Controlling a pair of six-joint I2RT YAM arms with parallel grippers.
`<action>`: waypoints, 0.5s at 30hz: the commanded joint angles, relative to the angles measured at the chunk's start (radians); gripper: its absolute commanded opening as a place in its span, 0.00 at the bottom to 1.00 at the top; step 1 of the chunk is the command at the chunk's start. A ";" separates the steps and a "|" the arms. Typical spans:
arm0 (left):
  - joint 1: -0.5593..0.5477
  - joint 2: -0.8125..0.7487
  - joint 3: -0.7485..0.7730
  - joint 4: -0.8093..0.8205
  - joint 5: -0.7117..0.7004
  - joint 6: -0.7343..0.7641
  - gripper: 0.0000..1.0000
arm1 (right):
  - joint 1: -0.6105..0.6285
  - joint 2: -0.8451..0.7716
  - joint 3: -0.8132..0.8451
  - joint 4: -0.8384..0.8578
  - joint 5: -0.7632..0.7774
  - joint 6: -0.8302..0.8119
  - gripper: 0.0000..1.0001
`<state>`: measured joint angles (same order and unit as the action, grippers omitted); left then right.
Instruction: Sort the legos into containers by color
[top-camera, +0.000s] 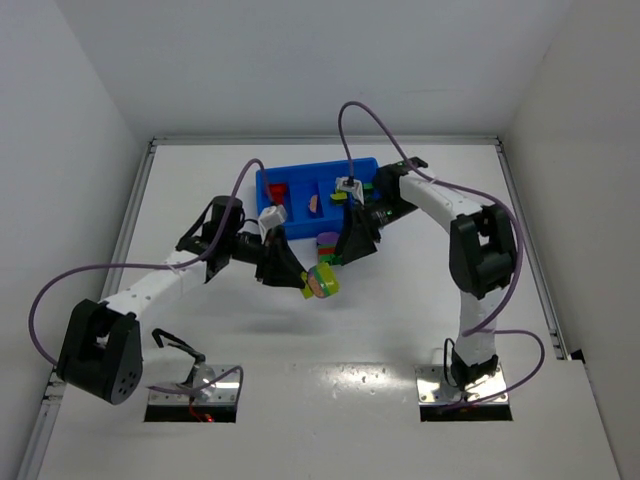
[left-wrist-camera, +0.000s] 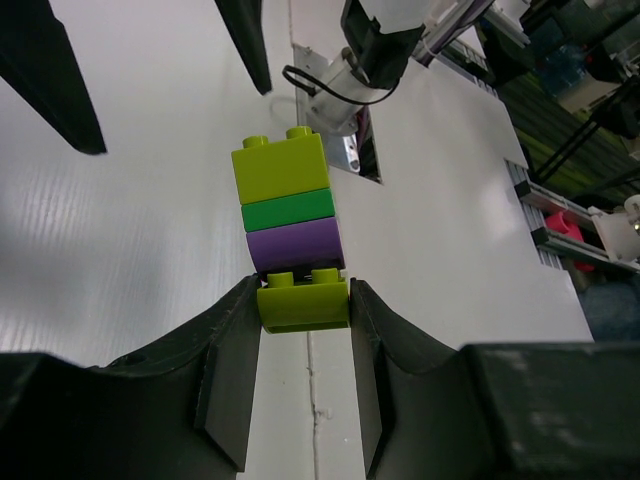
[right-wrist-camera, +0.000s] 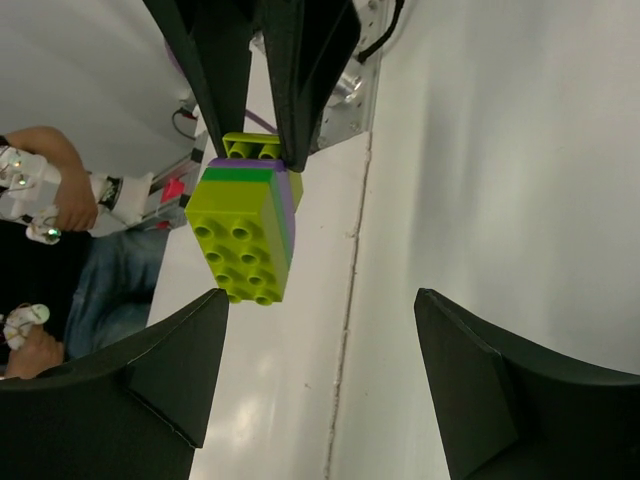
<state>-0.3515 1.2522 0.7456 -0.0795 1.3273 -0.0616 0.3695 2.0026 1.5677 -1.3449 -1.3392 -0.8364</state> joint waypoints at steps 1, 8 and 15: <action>0.013 0.012 0.051 0.047 0.058 0.016 0.00 | 0.035 -0.079 -0.017 -0.033 -0.038 -0.076 0.76; 0.013 0.030 0.060 0.047 0.058 0.016 0.00 | 0.085 -0.111 -0.040 -0.022 -0.011 -0.076 0.76; 0.013 0.039 0.069 0.047 0.058 0.025 0.00 | 0.114 -0.120 -0.040 -0.022 -0.011 -0.076 0.76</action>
<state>-0.3515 1.2919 0.7727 -0.0792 1.3365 -0.0631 0.4702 1.9209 1.5242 -1.3636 -1.3308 -0.8616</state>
